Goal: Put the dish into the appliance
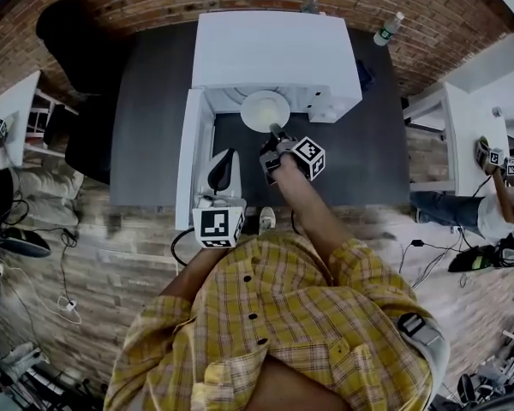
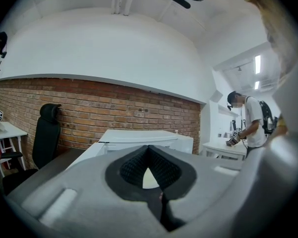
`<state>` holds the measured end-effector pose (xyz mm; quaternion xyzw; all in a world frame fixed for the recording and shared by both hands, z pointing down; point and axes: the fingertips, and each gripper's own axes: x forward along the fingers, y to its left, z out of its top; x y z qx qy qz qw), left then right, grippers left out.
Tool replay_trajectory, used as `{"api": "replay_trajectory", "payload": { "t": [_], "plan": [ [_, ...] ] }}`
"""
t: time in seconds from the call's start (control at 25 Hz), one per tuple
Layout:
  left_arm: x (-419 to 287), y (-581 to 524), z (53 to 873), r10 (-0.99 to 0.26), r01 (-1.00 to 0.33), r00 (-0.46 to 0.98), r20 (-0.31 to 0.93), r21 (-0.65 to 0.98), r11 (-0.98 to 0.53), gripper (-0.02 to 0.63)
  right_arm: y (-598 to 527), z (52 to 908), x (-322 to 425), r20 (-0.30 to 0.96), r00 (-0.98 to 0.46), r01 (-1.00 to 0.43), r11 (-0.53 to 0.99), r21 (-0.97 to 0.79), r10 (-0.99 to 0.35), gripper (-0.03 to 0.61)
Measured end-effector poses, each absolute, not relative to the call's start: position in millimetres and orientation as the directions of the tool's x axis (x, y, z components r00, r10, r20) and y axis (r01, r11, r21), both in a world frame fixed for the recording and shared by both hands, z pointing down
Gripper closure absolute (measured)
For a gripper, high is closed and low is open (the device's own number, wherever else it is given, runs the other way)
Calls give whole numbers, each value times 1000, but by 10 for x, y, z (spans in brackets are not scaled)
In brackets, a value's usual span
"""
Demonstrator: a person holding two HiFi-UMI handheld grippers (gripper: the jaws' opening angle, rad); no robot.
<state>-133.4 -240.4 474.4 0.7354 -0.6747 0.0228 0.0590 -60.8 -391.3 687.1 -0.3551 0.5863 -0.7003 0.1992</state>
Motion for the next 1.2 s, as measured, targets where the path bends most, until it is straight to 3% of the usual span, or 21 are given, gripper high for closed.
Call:
{"api": "replay_trajectory", "payload": {
  "t": [1.2],
  "plan": [
    [-1465,-2454,4863,-985,-998,65,158,36,-59,617,-4461,7201,-919,227,-608,-100,-210,-973,-761,561]
  ]
}}
